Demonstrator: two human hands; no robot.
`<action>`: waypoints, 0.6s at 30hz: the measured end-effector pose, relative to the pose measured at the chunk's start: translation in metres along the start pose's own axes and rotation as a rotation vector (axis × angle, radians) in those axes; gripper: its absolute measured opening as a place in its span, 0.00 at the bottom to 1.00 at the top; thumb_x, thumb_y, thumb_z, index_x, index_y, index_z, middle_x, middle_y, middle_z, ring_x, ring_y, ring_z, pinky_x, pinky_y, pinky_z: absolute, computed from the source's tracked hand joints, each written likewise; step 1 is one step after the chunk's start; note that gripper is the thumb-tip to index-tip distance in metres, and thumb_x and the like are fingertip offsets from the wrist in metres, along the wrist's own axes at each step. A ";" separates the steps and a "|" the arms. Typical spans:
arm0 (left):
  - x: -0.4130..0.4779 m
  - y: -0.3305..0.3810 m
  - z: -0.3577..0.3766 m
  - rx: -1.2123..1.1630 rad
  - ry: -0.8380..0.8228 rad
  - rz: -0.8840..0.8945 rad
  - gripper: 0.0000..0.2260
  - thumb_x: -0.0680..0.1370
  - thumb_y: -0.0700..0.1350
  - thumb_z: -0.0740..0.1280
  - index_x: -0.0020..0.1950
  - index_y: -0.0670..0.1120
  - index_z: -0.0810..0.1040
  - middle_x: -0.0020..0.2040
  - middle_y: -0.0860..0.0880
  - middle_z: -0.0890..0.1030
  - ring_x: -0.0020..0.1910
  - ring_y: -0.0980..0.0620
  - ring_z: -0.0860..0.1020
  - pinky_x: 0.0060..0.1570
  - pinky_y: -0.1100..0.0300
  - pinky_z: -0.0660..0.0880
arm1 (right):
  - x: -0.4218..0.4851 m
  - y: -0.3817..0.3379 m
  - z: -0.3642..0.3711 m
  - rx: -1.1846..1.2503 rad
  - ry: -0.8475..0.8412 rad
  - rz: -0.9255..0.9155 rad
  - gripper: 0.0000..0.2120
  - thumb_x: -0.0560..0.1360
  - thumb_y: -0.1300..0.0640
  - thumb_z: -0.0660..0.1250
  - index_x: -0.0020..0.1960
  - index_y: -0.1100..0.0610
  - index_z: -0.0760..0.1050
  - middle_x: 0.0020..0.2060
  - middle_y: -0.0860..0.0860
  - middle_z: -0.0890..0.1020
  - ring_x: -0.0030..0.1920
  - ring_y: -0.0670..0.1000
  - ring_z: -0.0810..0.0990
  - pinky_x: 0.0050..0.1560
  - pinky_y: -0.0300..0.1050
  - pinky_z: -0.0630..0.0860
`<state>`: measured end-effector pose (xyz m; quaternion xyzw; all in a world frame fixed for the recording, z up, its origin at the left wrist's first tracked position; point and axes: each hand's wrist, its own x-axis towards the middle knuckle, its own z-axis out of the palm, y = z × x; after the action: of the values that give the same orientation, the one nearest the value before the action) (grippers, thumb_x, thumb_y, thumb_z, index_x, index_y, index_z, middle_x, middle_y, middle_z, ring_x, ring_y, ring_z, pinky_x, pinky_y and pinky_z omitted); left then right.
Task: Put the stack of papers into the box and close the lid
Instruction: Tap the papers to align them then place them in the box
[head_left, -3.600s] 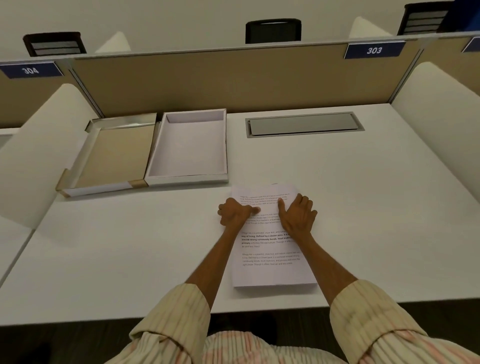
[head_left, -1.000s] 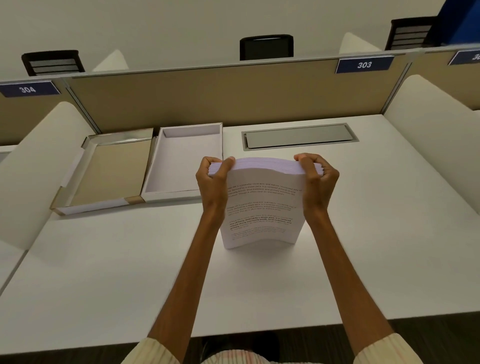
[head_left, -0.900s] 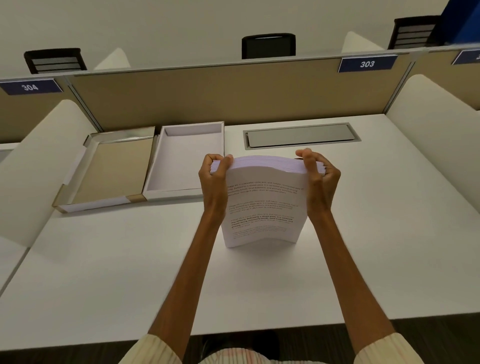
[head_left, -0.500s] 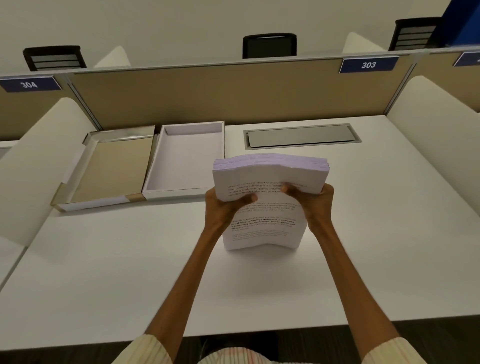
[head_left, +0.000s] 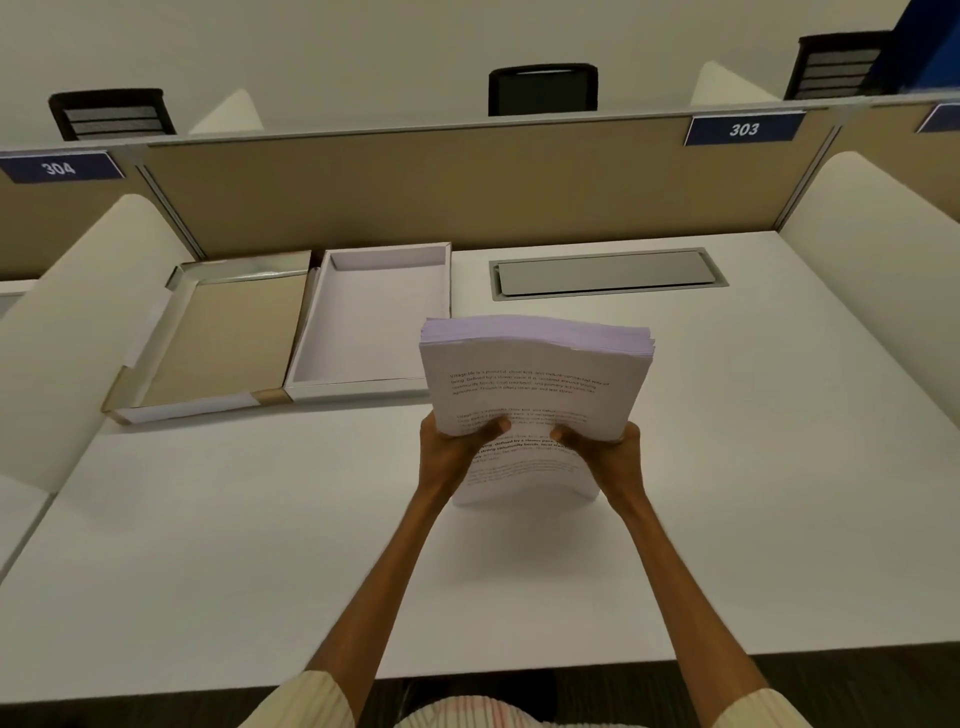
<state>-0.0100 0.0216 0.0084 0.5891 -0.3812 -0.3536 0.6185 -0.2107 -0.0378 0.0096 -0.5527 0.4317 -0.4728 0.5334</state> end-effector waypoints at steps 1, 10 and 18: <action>0.000 -0.002 0.001 0.013 0.007 -0.014 0.19 0.66 0.45 0.80 0.54 0.55 0.82 0.50 0.54 0.86 0.49 0.51 0.85 0.42 0.57 0.83 | 0.001 0.003 0.000 -0.014 0.004 0.016 0.18 0.63 0.63 0.80 0.49 0.47 0.84 0.43 0.45 0.87 0.44 0.47 0.86 0.39 0.40 0.82; 0.013 -0.006 -0.003 0.150 0.102 -0.123 0.23 0.62 0.56 0.81 0.51 0.46 0.82 0.45 0.51 0.87 0.38 0.54 0.86 0.34 0.62 0.83 | 0.018 0.006 0.012 -0.088 0.054 0.189 0.22 0.57 0.43 0.83 0.45 0.52 0.83 0.39 0.49 0.88 0.37 0.52 0.87 0.36 0.47 0.84; 0.024 -0.009 -0.040 0.338 0.148 -0.348 0.20 0.62 0.65 0.77 0.43 0.52 0.81 0.40 0.51 0.86 0.35 0.53 0.86 0.36 0.57 0.84 | 0.022 0.020 0.047 -0.117 -0.010 0.514 0.38 0.48 0.36 0.82 0.51 0.56 0.82 0.43 0.53 0.87 0.39 0.55 0.87 0.41 0.55 0.85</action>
<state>0.0369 0.0182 0.0006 0.7652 -0.2814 -0.3422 0.4672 -0.1598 -0.0524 -0.0082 -0.4571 0.5818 -0.2932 0.6054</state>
